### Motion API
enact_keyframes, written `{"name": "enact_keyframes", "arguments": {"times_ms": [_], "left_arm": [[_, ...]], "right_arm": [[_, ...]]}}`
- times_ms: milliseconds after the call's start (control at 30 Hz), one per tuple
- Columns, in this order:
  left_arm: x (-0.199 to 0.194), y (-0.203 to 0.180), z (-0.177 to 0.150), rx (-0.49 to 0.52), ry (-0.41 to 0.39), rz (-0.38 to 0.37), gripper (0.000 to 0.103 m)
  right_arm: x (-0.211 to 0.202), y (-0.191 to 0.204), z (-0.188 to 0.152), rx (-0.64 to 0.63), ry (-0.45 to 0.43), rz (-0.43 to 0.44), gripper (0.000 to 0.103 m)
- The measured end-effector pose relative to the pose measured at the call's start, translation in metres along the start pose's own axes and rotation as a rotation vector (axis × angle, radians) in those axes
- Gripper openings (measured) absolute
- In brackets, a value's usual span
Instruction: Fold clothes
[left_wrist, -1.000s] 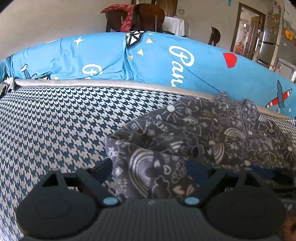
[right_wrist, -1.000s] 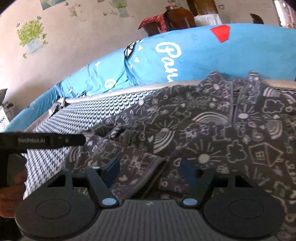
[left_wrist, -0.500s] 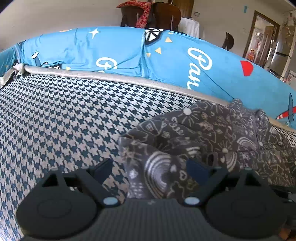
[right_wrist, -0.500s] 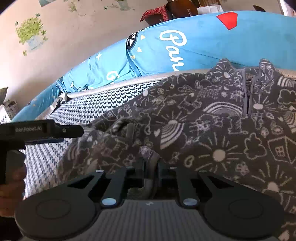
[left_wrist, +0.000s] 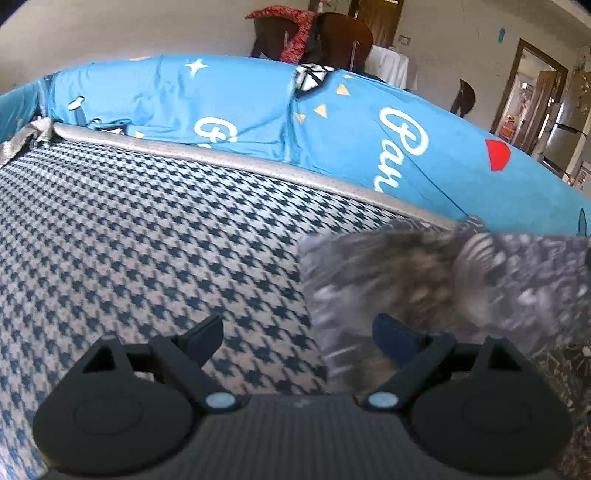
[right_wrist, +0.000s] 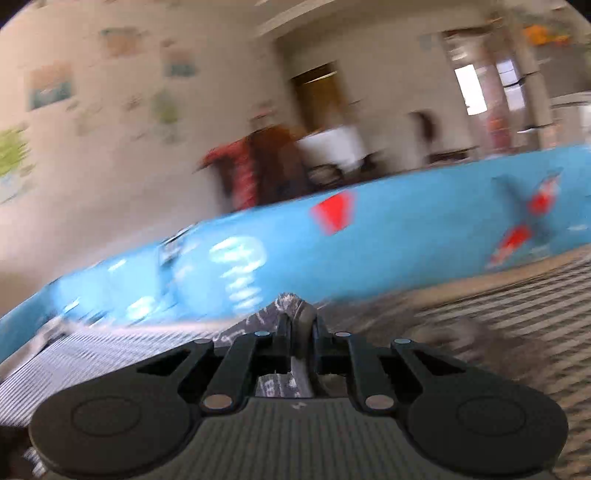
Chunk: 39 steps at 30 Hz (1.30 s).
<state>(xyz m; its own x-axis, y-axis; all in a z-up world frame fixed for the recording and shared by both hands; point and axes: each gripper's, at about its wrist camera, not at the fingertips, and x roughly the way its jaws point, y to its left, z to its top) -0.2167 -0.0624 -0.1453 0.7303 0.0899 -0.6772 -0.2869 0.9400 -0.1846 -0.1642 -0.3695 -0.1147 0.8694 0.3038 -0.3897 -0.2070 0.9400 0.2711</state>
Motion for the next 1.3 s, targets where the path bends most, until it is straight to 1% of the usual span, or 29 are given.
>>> {"name": "enact_keyframes", "arguments": {"times_ms": [200,300,400,500,567,667,733,867,933,1033,1133,1200,1300], "left_arm": [[0.013,-0.030,-0.005,0.048,0.009,-0.025,0.092],[0.019,-0.042,-0.009,0.070,0.015,-0.032,0.092],[0.022,-0.048,-0.012,0.096,0.016,-0.026,0.092],[0.026,-0.052,-0.015,0.113,0.021,-0.022,0.093],[0.029,-0.053,-0.017,0.113,0.030,-0.022,0.093],[0.031,-0.052,-0.015,0.099,0.033,-0.022,0.093],[0.028,-0.051,-0.013,0.086,0.014,-0.019,0.093],[0.020,-0.047,-0.005,0.048,-0.031,-0.030,0.094],[0.020,-0.045,-0.001,0.028,-0.040,-0.036,0.096],[0.023,-0.045,0.001,0.012,-0.040,-0.067,0.096],[0.025,-0.053,0.000,0.046,-0.035,-0.096,0.096],[0.028,-0.060,-0.004,0.093,-0.020,-0.099,0.096],[0.032,-0.064,-0.010,0.129,0.015,-0.088,0.096]], "right_arm": [[-0.003,-0.048,0.005,0.078,0.027,-0.269,0.013],[-0.003,-0.062,-0.001,0.107,0.083,-0.322,0.013],[-0.008,-0.071,-0.004,0.107,0.092,-0.352,0.013],[-0.006,-0.073,-0.004,0.110,0.112,-0.340,0.013],[-0.004,-0.076,-0.005,0.136,0.117,-0.333,0.014],[-0.008,-0.076,-0.004,0.151,0.089,-0.331,0.024],[-0.011,-0.075,-0.003,0.153,0.069,-0.323,0.025],[-0.008,-0.065,-0.004,0.134,0.088,-0.240,0.026],[-0.005,-0.059,-0.006,0.123,0.103,-0.206,0.026],[-0.001,-0.045,-0.014,0.093,0.135,-0.163,0.026],[0.003,-0.033,-0.023,0.059,0.167,-0.132,0.027],[0.007,-0.027,-0.028,0.042,0.186,-0.113,0.028],[0.011,-0.021,-0.032,0.031,0.208,-0.085,0.030]]}}
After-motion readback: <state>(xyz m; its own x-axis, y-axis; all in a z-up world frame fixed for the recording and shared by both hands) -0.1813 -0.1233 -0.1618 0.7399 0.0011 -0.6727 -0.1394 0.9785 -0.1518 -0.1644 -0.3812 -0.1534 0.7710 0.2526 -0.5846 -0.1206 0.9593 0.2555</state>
